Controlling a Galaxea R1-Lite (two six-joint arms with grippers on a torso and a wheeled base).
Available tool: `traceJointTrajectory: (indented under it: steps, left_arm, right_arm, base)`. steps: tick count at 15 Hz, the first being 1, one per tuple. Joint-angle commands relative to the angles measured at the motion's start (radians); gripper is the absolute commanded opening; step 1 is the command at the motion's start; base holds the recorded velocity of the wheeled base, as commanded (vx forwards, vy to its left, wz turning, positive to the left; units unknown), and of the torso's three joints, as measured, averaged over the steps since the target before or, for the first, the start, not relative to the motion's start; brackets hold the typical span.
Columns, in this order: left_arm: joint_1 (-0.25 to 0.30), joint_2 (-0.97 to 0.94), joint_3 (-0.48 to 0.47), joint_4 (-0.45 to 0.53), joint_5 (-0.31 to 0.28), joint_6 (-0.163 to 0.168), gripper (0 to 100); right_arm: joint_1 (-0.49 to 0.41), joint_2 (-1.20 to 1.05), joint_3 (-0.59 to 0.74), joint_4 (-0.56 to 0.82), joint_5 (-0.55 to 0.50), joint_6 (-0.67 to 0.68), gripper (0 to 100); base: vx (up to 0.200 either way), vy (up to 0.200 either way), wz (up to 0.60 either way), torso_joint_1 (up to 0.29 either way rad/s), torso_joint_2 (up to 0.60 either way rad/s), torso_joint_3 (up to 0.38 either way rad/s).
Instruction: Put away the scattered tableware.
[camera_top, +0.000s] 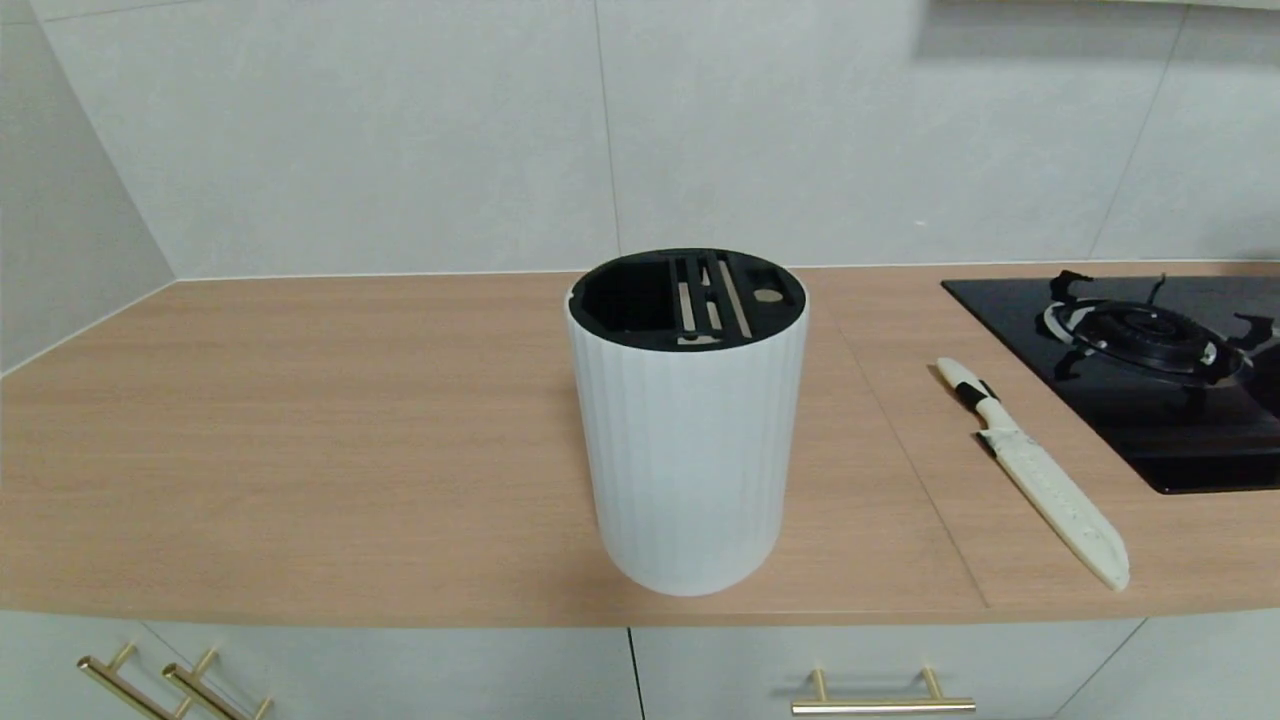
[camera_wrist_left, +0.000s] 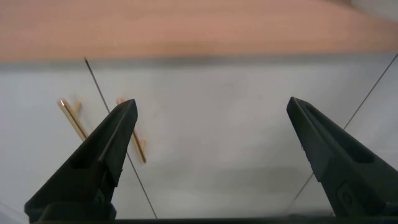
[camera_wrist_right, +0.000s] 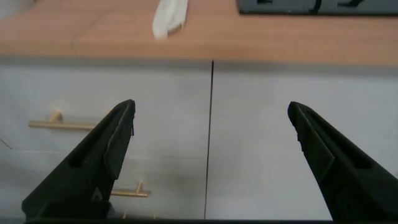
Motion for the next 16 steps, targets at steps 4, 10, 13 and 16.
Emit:
traceJointTrajectory:
  steps: [4, 10, 13, 16]
  left_arm:
    - [0.0, 0.0, 0.0, -0.001, 0.0, 0.0, 100]
    - [0.0, 0.0, 0.0, -0.001, 0.0, 0.0, 100]
    - [0.001, 0.0, 0.0, -0.001, 0.0, 0.0, 100]
    - [0.0, 0.0, 0.0, -0.001, 0.0, 0.0, 100]
  right_arm:
    - [0.0, 0.002, 0.0, 0.0, 0.001, 0.0, 100]
    - [0.0, 0.002, 0.0, 0.0, 0.001, 0.0, 100]
    - [0.0, 0.002, 0.0, 0.0, 0.001, 0.0, 100]
    - [0.0, 0.002, 0.0, 0.0, 0.001, 0.0, 100]
  base:
    - [0.0, 0.0, 0.0, 0.223, -0.51, -0.282]
    - [0.0, 0.0, 0.0, 0.243, -0.53, -0.293]
    - [0.0, 0.0, 0.0, 0.268, -0.57, -0.303]
    - [0.0, 0.0, 0.0, 0.281, -0.6, -0.31]
